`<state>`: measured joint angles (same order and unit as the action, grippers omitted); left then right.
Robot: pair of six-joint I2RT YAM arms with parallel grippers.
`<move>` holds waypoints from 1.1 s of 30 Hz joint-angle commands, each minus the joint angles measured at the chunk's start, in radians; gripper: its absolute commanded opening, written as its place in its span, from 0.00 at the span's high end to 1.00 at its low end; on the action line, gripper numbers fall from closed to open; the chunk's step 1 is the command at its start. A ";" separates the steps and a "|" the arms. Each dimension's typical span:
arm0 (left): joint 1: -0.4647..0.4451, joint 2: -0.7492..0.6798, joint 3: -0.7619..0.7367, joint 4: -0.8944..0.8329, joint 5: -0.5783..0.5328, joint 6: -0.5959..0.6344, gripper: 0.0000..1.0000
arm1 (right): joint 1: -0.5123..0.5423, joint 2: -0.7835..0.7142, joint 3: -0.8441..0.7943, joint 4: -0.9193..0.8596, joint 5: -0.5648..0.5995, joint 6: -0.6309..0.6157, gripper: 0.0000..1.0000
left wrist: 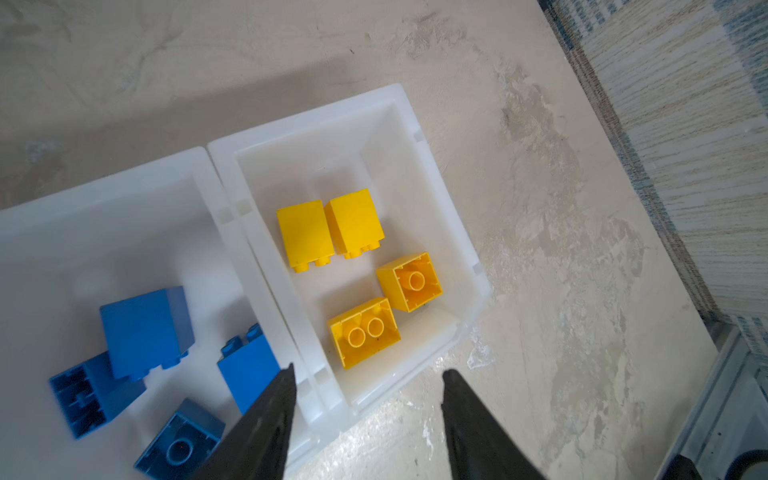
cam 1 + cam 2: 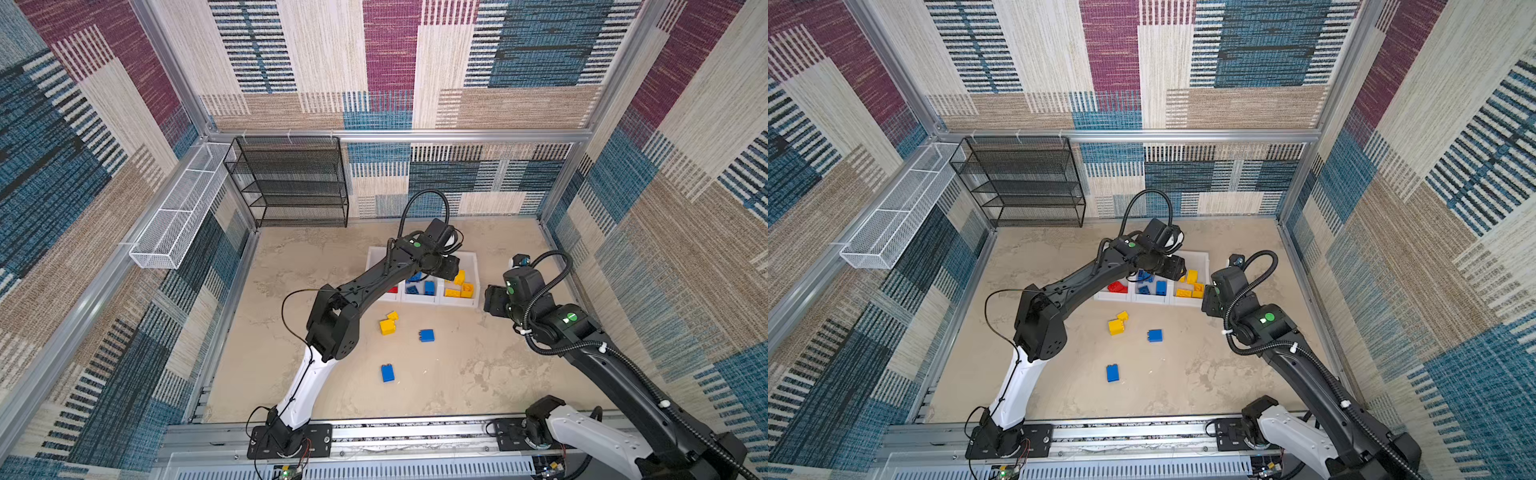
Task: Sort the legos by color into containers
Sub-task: 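Withdraw the left arm while the right gripper grasps a yellow 2x2 brick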
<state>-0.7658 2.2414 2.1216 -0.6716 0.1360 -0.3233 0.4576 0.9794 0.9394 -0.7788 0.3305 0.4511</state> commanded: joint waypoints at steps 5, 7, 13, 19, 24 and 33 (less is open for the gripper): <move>0.040 -0.170 -0.189 0.096 -0.012 -0.017 0.40 | 0.000 0.048 -0.007 0.072 -0.079 -0.020 0.24; 0.054 -0.211 -0.226 0.097 -0.013 -0.013 0.40 | 0.000 0.067 -0.010 0.084 -0.099 -0.022 0.25; 0.123 -0.379 -0.405 0.126 -0.023 -0.015 0.40 | 0.034 0.135 -0.012 0.138 -0.159 -0.009 0.27; 0.213 -0.610 -0.654 0.159 -0.049 -0.038 0.40 | 0.184 0.293 0.026 0.195 -0.143 0.037 0.27; 0.294 -0.823 -0.877 0.178 -0.075 -0.054 0.37 | 0.324 0.492 0.130 0.235 -0.141 0.067 0.27; 0.363 -1.115 -1.145 0.125 -0.132 -0.093 0.33 | 0.485 0.836 0.374 0.245 -0.154 0.074 0.27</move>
<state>-0.4103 1.1767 1.0275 -0.5369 0.0330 -0.3786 0.9237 1.7641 1.2667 -0.5587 0.1806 0.5125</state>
